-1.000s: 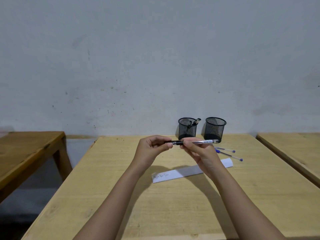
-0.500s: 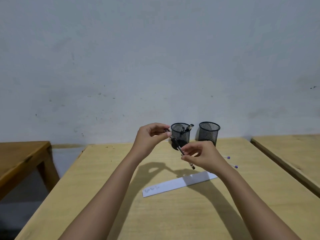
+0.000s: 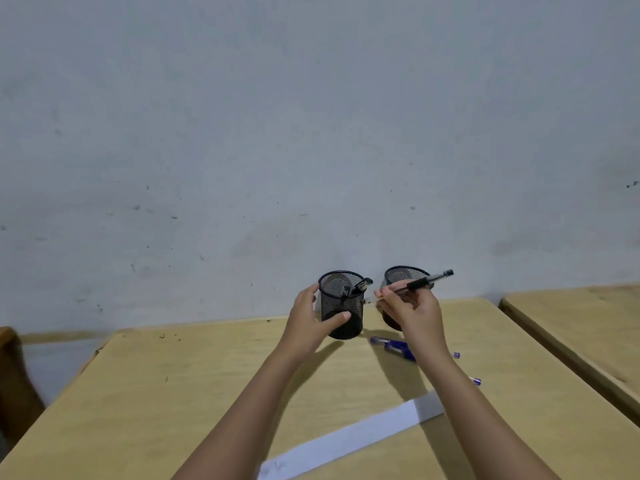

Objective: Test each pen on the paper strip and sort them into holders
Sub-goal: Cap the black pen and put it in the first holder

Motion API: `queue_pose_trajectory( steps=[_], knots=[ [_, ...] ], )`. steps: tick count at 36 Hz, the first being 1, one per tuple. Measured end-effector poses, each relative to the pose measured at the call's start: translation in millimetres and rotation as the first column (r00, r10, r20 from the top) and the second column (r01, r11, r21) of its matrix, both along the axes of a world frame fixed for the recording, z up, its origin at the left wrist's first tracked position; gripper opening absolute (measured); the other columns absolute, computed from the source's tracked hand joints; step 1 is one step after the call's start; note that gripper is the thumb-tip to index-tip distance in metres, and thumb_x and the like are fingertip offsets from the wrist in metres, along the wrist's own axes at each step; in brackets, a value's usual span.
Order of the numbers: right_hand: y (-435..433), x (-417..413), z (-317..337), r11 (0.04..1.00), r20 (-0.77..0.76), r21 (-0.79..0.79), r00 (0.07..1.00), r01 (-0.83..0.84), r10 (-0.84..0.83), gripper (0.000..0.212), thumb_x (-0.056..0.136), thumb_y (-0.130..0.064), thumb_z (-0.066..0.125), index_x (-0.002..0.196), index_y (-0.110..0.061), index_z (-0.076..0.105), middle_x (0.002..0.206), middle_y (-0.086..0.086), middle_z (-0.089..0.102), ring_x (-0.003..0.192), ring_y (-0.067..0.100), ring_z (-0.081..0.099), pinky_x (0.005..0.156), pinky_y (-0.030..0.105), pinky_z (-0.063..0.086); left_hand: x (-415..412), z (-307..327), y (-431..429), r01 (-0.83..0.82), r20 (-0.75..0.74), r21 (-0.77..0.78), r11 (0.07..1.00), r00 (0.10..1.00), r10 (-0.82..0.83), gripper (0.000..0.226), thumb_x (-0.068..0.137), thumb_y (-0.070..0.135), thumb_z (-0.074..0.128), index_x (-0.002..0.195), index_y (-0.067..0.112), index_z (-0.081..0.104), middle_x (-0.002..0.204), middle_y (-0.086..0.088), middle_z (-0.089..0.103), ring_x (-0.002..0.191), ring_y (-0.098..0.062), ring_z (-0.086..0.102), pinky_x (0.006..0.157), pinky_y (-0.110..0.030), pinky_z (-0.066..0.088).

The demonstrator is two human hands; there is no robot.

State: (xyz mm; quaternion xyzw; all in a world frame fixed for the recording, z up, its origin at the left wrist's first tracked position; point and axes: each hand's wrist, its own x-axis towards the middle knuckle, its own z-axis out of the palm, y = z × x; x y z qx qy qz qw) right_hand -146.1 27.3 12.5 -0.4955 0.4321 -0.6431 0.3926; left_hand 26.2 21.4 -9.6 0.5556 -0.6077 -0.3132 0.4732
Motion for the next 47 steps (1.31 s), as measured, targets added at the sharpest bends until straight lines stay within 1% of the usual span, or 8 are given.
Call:
queue_pose_trajectory(
  steps=[4,7,13,24,31,36,41,47],
  knots=[
    [-19.9,9.3,-1.9,0.994,-0.046,-0.046,0.994,0.099,-0.101,0.005,0.084,-0.013,0.065,0.085,-0.009,0.063,0.082,0.002,0.069,0.074,0.000,0.064,0.070,0.010,0.047,-8.2,-6.0,-15.7,0.004,-0.017,-0.049,0.999,1.000,-0.005,0.072,0.076,0.023,0.076,0.136,0.023,0.036,0.125,0.013,0.036,0.116,0.001,0.035,0.092,-0.012,0.029],
    [-31.4,13.5,-1.9,0.987,-0.091,-0.068,0.985,0.143,-0.149,0.006,0.082,-0.012,0.067,0.081,-0.016,0.062,0.082,-0.003,0.066,0.076,-0.001,0.061,0.064,0.002,0.043,-11.5,-9.5,-25.1,0.011,-0.046,-0.038,0.999,0.999,-0.013,0.083,0.075,0.024,0.077,0.142,0.020,0.028,0.133,0.012,0.036,0.123,-0.002,0.036,0.095,-0.014,0.030],
    [-51.2,20.7,-5.1,0.991,-0.250,-0.071,0.960,0.111,-0.125,0.006,0.081,-0.011,0.068,0.086,-0.013,0.066,0.083,-0.002,0.067,0.073,-0.001,0.062,0.063,0.002,0.043,-10.5,-17.4,-36.5,0.013,-0.112,-0.005,1.000,0.994,-0.013,0.098,0.067,0.038,0.078,0.145,0.023,0.022,0.145,0.003,0.038,0.132,-0.014,0.040,0.110,-0.041,0.037],
    [-62.0,25.1,-2.5,0.998,-0.514,0.029,0.857,0.049,-0.027,0.029,0.075,-0.018,0.073,0.104,-0.014,0.067,0.102,0.008,0.064,0.087,0.016,0.056,0.078,0.025,0.044,-5.4,-21.5,-43.9,0.030,-0.111,-0.038,0.999,0.993,-0.034,0.083,0.066,0.040,0.077,0.136,0.028,0.035,0.131,0.006,0.052,0.119,-0.012,0.054,0.101,-0.036,0.046],
    [-41.6,9.7,-0.6,0.994,-0.440,0.103,0.898,0.019,0.028,0.039,0.074,-0.007,0.074,0.110,-0.008,0.061,0.097,0.004,0.060,0.092,0.013,0.055,0.084,0.022,0.045,3.2,-9.1,-23.1,0.091,0.047,-0.079,0.993,0.995,-0.087,0.031,0.086,0.024,0.065,0.113,0.030,0.050,0.111,0.019,0.059,0.101,0.013,0.052,0.074,-0.003,0.041],
    [-17.5,-19.3,-11.4,0.991,-0.465,0.120,0.885,0.057,0.005,0.028,0.075,-0.001,0.070,0.102,-0.007,0.063,0.093,0.007,0.063,0.088,0.016,0.058,0.075,0.015,0.046,12.0,-14.9,7.1,0.121,0.330,-0.046,0.992,0.939,-0.099,0.040,0.093,0.028,0.054,0.123,0.040,0.032,0.101,0.036,0.032,0.095,0.014,0.036,0.076,0.005,0.026],
    [1.2,-47.2,-26.6,0.979,-0.649,0.168,0.760,0.114,0.023,0.023,0.077,-0.001,0.067,0.100,-0.005,0.066,0.092,0.005,0.063,0.085,0.017,0.058,0.076,0.019,0.043,24.9,-33.0,24.7,0.169,0.578,0.086,0.982,0.794,-0.188,0.066,0.093,0.047,0.047,0.145,0.014,0.024,0.148,-0.003,0.034,0.138,-0.017,0.025,0.105,-0.023,0.024],
    [8.6,-64.5,-43.3,0.947,-0.798,0.258,0.595,0.190,0.098,0.021,0.076,0.001,0.063,0.094,-0.008,0.068,0.093,0.009,0.065,0.073,0.014,0.056,0.054,0.014,0.038,25.8,-42.5,35.1,0.135,0.704,0.163,0.977,0.678,-0.212,0.073,0.092,0.057,0.040,0.142,0.006,0.028,0.154,-0.011,0.023,0.143,-0.021,0.017,0.114,-0.032,0.019]
  ],
)
